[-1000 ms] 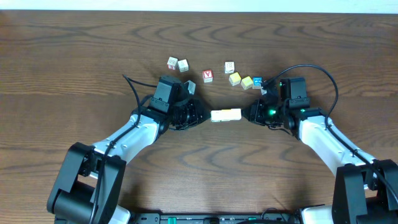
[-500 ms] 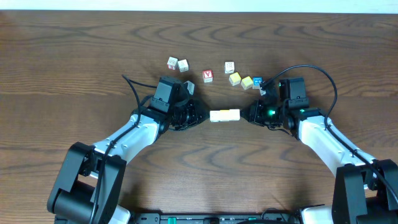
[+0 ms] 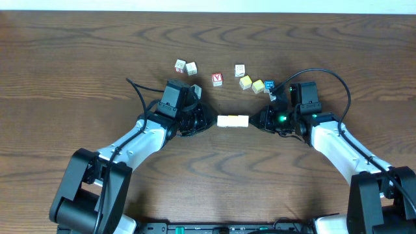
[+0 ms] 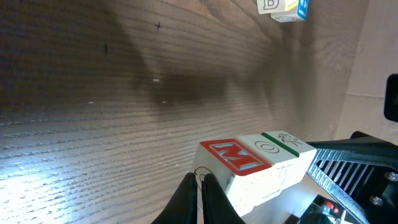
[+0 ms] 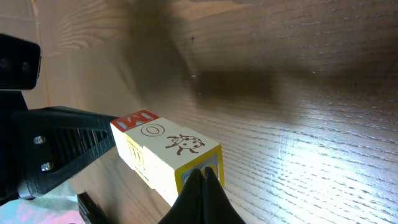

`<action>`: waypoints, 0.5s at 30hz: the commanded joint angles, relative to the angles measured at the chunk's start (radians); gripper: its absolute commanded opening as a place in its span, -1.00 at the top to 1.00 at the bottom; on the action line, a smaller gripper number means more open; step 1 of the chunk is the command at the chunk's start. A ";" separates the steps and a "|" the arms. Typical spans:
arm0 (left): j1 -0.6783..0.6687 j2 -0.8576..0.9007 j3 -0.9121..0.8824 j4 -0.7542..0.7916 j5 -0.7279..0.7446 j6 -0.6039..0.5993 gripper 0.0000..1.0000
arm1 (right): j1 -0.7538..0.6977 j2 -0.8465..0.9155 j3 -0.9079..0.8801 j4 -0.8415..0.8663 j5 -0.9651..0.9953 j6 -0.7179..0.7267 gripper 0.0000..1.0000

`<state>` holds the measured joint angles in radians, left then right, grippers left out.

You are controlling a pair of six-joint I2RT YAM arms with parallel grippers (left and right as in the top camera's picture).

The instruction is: Lift 3 blocks

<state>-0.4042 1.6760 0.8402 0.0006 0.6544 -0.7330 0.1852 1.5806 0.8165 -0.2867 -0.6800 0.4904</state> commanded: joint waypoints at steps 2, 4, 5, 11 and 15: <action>-0.053 0.003 0.031 0.023 0.114 0.002 0.86 | 0.072 -0.021 0.004 0.005 -0.180 0.009 0.98; -0.063 0.003 0.031 0.023 0.109 0.002 0.86 | 0.072 -0.021 0.004 0.003 -0.169 0.010 0.98; -0.068 0.003 0.031 0.023 0.103 0.002 0.86 | 0.072 -0.021 0.004 0.002 -0.163 0.010 0.98; -0.080 0.003 0.031 0.024 0.085 0.001 0.85 | 0.072 -0.020 0.004 0.002 -0.156 0.010 0.98; -0.080 0.003 0.031 0.023 0.085 0.001 0.86 | 0.072 -0.006 0.004 0.002 -0.139 0.010 0.98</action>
<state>-0.4267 1.6760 0.8402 0.0002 0.6086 -0.7330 0.1852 1.5806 0.8165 -0.2901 -0.6708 0.4904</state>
